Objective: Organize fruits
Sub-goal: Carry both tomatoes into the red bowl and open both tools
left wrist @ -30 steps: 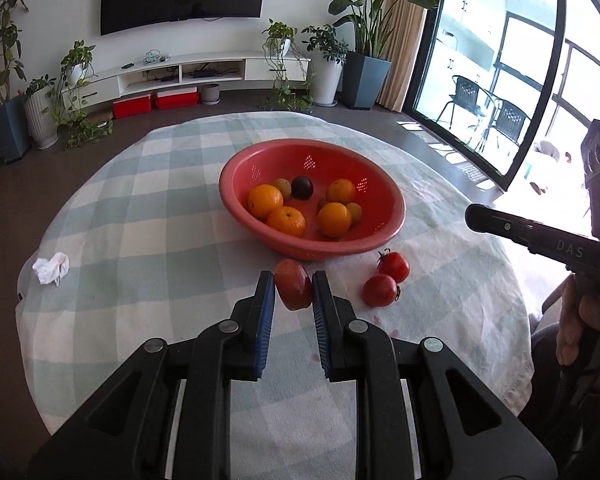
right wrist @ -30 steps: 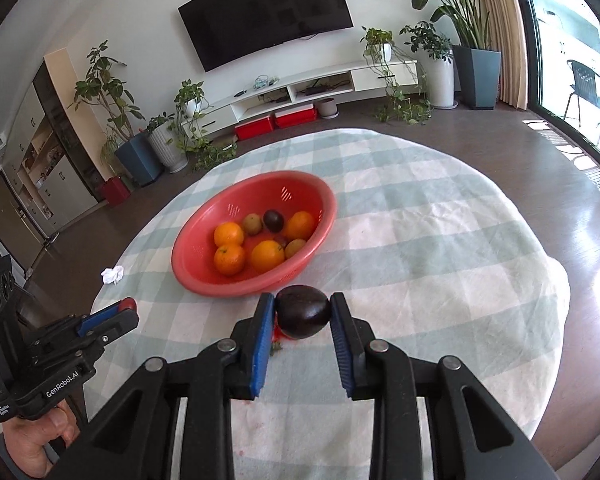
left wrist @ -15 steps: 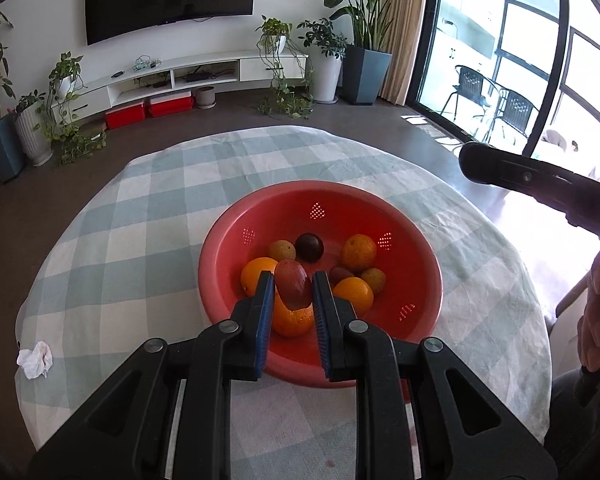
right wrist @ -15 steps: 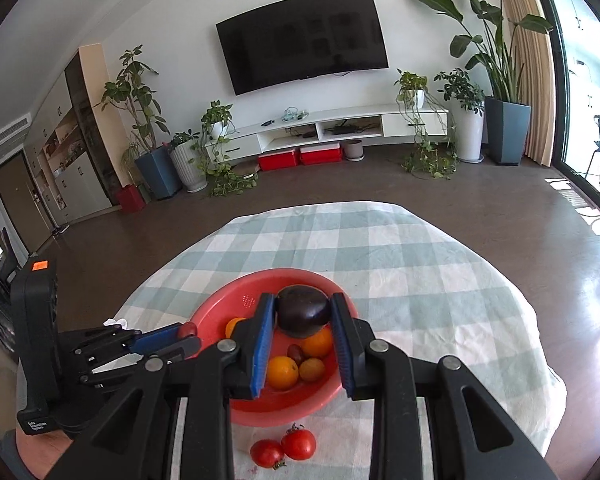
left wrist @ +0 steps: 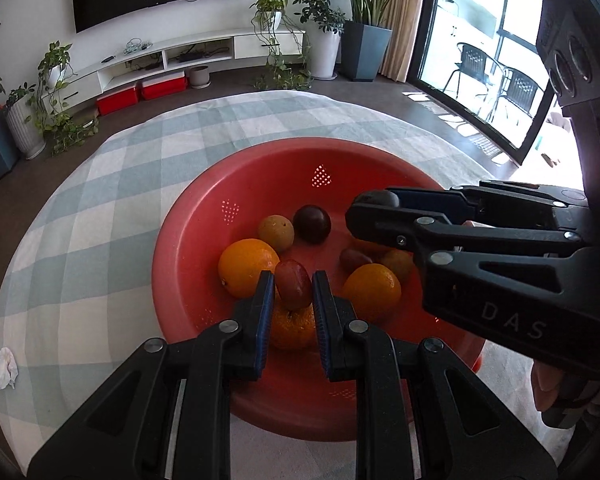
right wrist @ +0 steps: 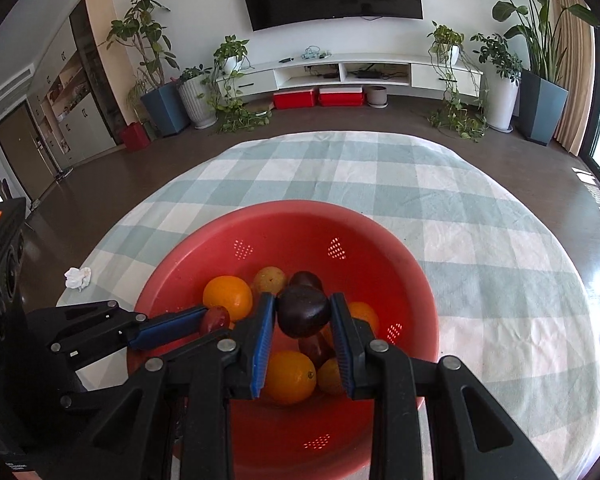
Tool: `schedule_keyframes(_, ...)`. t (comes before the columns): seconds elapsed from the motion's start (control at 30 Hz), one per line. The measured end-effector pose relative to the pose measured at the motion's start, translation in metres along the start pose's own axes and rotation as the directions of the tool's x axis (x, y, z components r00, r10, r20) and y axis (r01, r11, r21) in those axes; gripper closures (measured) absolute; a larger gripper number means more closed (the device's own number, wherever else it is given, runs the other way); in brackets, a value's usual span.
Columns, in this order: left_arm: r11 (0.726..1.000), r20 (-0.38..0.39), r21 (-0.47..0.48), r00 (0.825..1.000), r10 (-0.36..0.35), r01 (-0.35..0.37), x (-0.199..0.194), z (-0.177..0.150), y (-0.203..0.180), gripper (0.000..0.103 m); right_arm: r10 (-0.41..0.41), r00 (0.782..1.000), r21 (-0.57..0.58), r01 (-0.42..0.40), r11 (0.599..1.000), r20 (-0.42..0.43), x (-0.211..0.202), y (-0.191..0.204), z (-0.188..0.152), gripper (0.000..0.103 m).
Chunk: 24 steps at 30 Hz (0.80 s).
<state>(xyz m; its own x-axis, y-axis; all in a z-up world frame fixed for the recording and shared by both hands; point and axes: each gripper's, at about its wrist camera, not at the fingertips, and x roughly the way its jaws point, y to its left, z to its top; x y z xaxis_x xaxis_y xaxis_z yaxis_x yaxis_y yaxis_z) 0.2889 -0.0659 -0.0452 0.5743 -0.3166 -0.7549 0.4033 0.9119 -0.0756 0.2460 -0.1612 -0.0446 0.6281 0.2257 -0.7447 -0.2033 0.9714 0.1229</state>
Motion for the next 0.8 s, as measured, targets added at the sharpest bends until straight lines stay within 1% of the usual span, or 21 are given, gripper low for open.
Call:
schedule_keyframes(0.13, 1.0, 0.002, 0.007, 1.0, 0.003, -0.003, 0.0011, -0.0007, -0.0021, 0.085, -0.011, 1.0, -0.016, 0.011, 1.0, -0.014, 0.0092, -0.0006, -0.005, 0.072)
schedule_keyframes(0.43, 1.0, 0.004, 0.012, 1.0, -0.008, 0.008, -0.0016, -0.0024, -0.0031, 0.085, -0.013, 1.0, -0.04, 0.013, 0.999, 0.007, 0.0079, 0.0018, -0.0069, 0.071)
schedule_keyframes(0.53, 1.0, -0.002, 0.016, 1.0, -0.006, 0.006, -0.0025, -0.0026, -0.0044, 0.085, -0.004, 1.0, -0.033, 0.004, 0.999, 0.008, 0.0079, 0.0027, -0.0074, 0.067)
schedule_keyframes(0.8, 1.0, -0.004, 0.014, 1.0, -0.013, 0.013, -0.0041, -0.003, -0.0045, 0.084, -0.016, 1.0, -0.046, 0.016, 0.999, 0.016, 0.0027, 0.0053, -0.0068, 0.066)
